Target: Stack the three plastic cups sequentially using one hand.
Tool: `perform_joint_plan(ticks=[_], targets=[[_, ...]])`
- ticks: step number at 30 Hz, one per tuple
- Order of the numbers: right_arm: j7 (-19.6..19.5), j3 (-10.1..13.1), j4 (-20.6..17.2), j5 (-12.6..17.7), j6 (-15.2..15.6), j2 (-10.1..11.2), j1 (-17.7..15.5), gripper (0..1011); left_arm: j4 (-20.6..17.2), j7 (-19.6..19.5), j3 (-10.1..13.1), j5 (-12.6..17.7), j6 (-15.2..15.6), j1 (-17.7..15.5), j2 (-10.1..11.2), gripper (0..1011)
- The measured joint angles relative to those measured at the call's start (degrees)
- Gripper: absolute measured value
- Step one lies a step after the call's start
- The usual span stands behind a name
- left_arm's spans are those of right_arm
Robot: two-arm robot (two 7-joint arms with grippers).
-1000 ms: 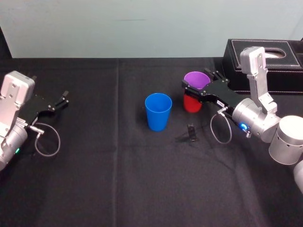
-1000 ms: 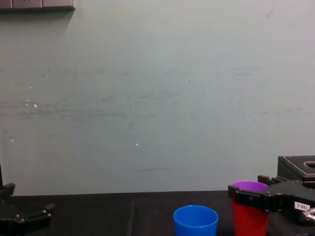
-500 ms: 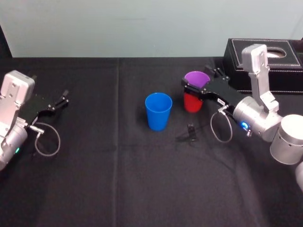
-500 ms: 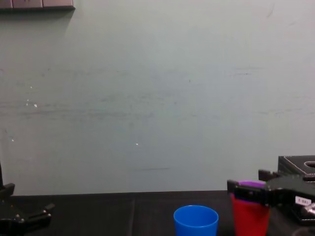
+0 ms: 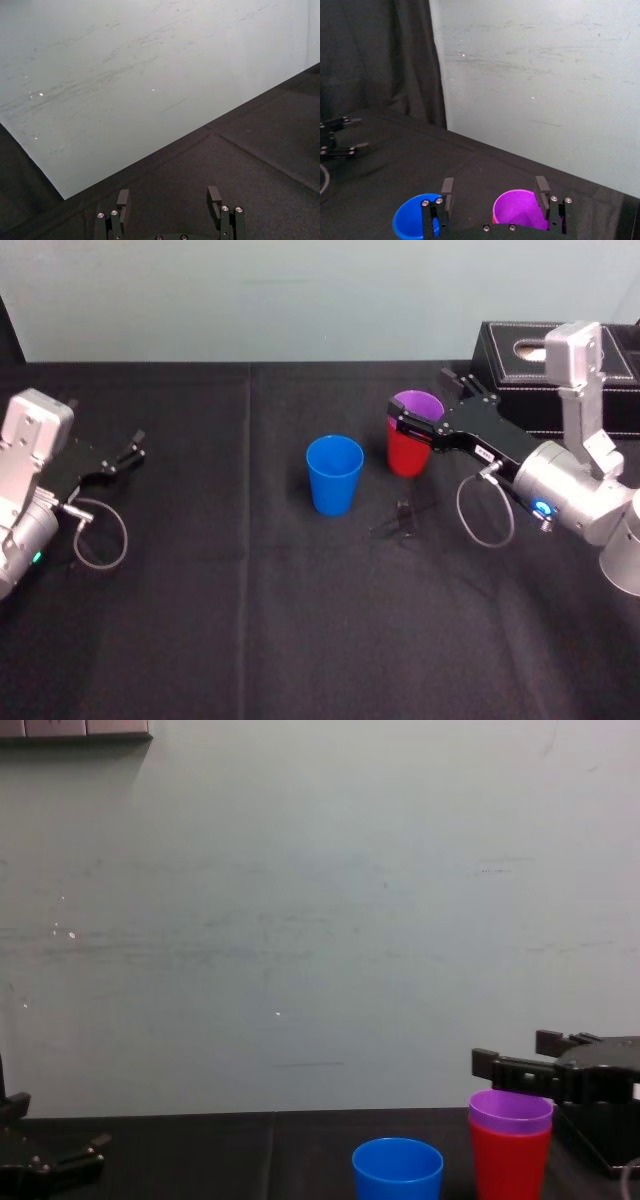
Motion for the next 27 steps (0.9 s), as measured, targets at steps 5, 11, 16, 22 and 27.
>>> perform_joint_plan(ticks=[5, 11, 16, 22, 27], targets=[[1.22, 0.46, -3.29, 2.05, 0.73, 2.16, -2.41, 1003, 0.00, 0.00, 0.00, 0.00, 0.00, 0.00, 0.00, 1005], [2.18, 0.36, -6.64, 3.29, 0.92, 4.68, -5.08, 1003, 0.00, 0.00, 0.00, 0.00, 0.00, 0.00, 0.00, 1005], [2.97, -0.38, -8.43, 3.53, -0.89, 6.54, -7.43, 1003, 0.00, 0.00, 0.00, 0.00, 0.00, 0.00, 0.00, 1005], [3.17, -1.98, -8.48, 2.65, -3.39, 7.32, -9.06, 1003, 0.00, 0.00, 0.00, 0.00, 0.00, 0.00, 0.00, 1005], [3.09, -3.20, -7.24, 0.98, -5.46, 6.93, -9.46, 1003, 0.00, 0.00, 0.00, 0.00, 0.00, 0.00, 0.00, 1005]])
